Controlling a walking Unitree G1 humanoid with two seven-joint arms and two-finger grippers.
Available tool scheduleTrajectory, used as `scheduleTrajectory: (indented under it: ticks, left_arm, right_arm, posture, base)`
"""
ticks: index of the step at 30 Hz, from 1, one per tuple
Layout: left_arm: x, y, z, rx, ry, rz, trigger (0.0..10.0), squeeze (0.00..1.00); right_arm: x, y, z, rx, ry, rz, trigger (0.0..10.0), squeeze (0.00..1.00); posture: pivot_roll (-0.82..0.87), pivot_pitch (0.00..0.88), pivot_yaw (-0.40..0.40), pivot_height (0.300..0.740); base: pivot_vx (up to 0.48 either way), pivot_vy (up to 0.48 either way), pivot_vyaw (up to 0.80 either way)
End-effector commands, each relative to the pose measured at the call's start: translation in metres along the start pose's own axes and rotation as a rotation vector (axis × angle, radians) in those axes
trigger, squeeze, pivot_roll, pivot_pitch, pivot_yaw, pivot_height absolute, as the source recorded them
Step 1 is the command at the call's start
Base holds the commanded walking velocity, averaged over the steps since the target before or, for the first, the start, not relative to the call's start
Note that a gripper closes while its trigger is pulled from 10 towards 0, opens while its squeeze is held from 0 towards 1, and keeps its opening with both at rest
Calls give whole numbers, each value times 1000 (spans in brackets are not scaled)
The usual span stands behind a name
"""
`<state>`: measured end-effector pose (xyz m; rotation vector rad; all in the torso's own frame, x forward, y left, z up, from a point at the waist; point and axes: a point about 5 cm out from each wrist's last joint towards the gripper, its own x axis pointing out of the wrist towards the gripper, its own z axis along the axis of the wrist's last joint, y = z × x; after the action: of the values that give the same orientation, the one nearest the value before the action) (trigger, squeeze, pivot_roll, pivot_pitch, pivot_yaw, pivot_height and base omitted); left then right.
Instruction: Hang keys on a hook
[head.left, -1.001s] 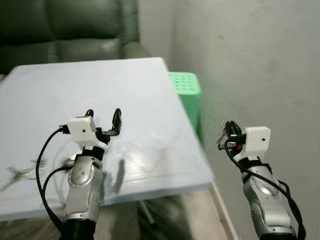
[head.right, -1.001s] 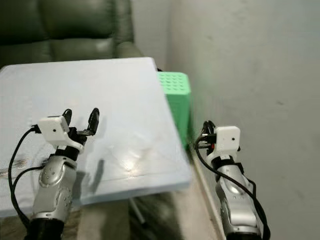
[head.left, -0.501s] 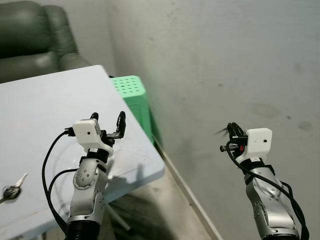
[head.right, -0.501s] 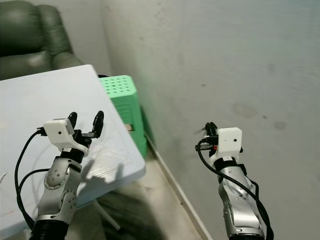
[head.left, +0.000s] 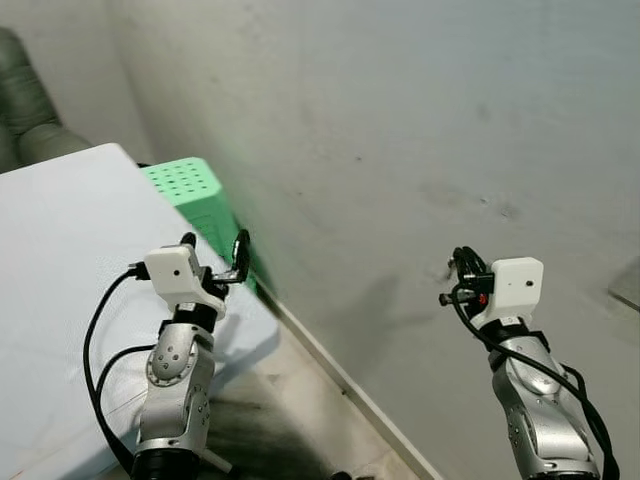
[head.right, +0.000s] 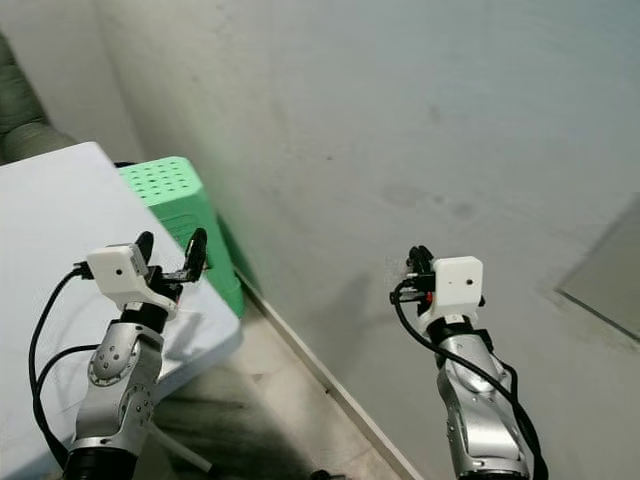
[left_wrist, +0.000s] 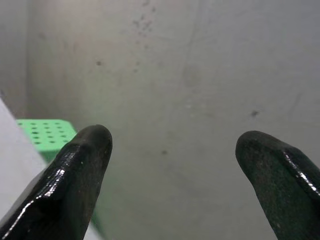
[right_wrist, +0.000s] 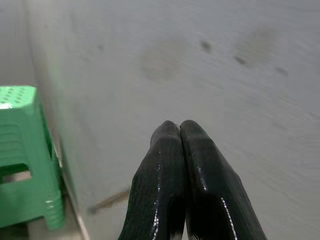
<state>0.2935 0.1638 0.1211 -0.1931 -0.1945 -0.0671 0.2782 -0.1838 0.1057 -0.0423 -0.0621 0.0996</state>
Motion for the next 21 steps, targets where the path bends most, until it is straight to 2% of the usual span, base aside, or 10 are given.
scheduleTrajectory:
  ticks: [1,7,9,12,21]
  left_arm:
    - [1,-3,2,-3,-3,-3,10000,0]
    - [-7,-5,2,7,-10,-9,10000,0]
    - [-13,-11,8,34,-23,-46,10000,0]
    - [-20,-15,17,35,-48,-67,10000,0]
    - [-31,-23,21,-1,-44,-59,10000,0]
  right_arm:
    - [4,-3,11,-14,-35,-2,10000,0]
    - [-2,-4,18,28,-91,-11,10000,0]
    - [-8,-3,30,51,-156,9,10000,0]
    - [-14,-2,38,57,-196,14,10000,0]
    - [-26,2,34,76,-171,16,10000,0]
  posture:
    - [-38,0,-42,721]
    - [-36,17,-46,721]
    - [-35,27,-43,721]
    - [-32,37,-42,721]
    - [-25,45,-41,721]
  base:
    - [0,0,-788]
    - [0,0,-780]
    - [0,0,-763]
    - [0,0,-746]
    - [0,0,-725]
